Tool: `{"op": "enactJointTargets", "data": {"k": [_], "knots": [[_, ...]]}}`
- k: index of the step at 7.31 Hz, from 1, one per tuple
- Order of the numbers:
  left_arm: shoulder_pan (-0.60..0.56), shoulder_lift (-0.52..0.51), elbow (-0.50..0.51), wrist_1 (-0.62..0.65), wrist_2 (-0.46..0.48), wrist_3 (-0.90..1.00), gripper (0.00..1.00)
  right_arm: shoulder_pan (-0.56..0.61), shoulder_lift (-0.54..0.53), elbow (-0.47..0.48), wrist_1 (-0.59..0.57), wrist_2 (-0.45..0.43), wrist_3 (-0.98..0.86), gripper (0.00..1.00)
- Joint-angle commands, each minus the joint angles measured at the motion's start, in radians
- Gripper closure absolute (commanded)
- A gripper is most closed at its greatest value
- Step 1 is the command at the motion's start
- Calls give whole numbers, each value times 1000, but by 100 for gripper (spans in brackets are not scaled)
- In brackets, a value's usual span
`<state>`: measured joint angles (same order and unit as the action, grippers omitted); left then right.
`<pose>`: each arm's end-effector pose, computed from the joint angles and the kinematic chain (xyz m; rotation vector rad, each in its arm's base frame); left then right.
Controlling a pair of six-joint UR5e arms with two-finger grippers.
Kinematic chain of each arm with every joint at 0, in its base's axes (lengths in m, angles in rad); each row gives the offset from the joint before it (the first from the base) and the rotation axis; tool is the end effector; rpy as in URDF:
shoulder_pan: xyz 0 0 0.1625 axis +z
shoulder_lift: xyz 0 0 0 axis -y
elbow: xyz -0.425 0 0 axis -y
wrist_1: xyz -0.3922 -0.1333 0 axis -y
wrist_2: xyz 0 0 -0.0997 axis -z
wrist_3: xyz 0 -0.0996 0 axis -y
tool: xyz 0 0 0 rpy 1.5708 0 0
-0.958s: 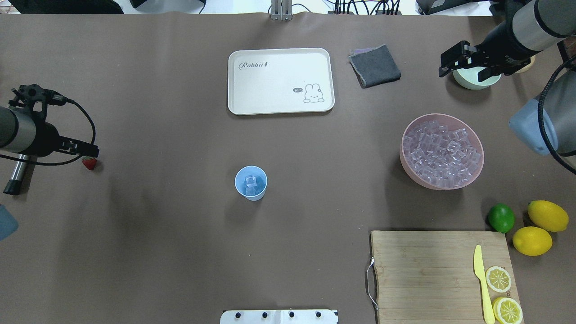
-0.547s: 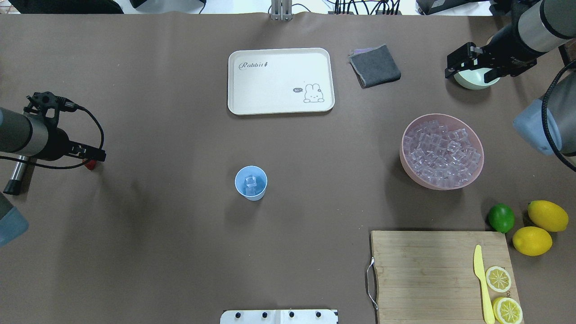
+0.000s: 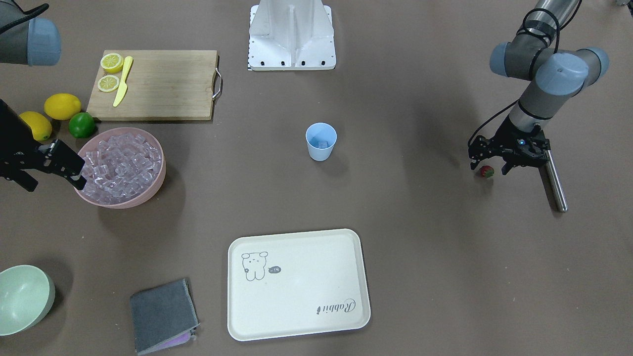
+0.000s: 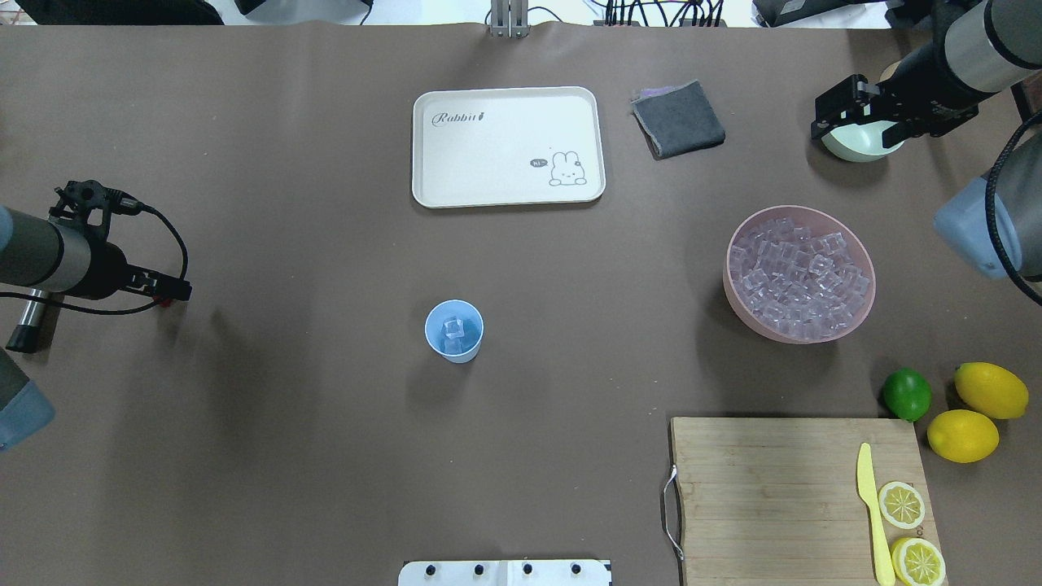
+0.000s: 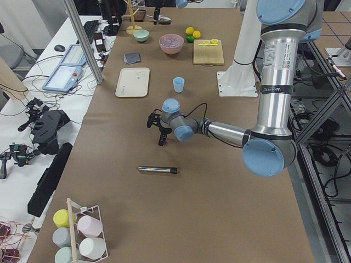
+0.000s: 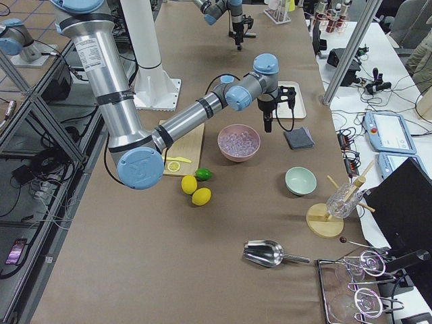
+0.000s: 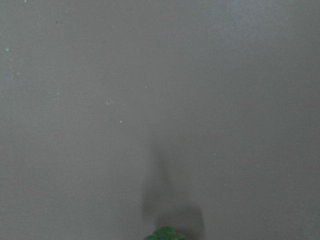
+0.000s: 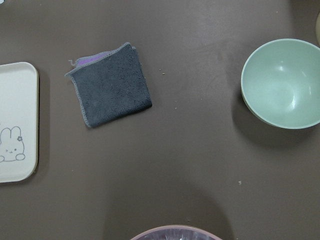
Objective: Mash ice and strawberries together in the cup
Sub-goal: 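Grasp the red strawberry with the left gripper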
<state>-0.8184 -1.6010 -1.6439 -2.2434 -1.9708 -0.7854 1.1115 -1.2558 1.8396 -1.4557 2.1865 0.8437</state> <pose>0.2989 -0.4576 0.5425 0.2859 0.8047 0.1242 -0.1925 -0.5603 0.3485 0.1797 -0.8783 0.1433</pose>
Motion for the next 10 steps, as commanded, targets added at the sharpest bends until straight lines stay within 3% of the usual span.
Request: {"op": "enactJointTargets", "data": {"k": [1,5,6,9,10], "knots": [[1,0,3,-1,1,2,45,1,-1,0,0,-1,0,0],[4,6,-23,-1,30,3,100,1,6,0,0,4,0,0],[-7,1,-36,-1,24,3,100,1,3,0,0,4,-2,0],[-53,-32,-200,15,20,-17,100,4,-4,0,-2,10,-2,0],[-45,-87,-220,13,17,-125,100,4,-10,-2,-2,10,-2,0]]}}
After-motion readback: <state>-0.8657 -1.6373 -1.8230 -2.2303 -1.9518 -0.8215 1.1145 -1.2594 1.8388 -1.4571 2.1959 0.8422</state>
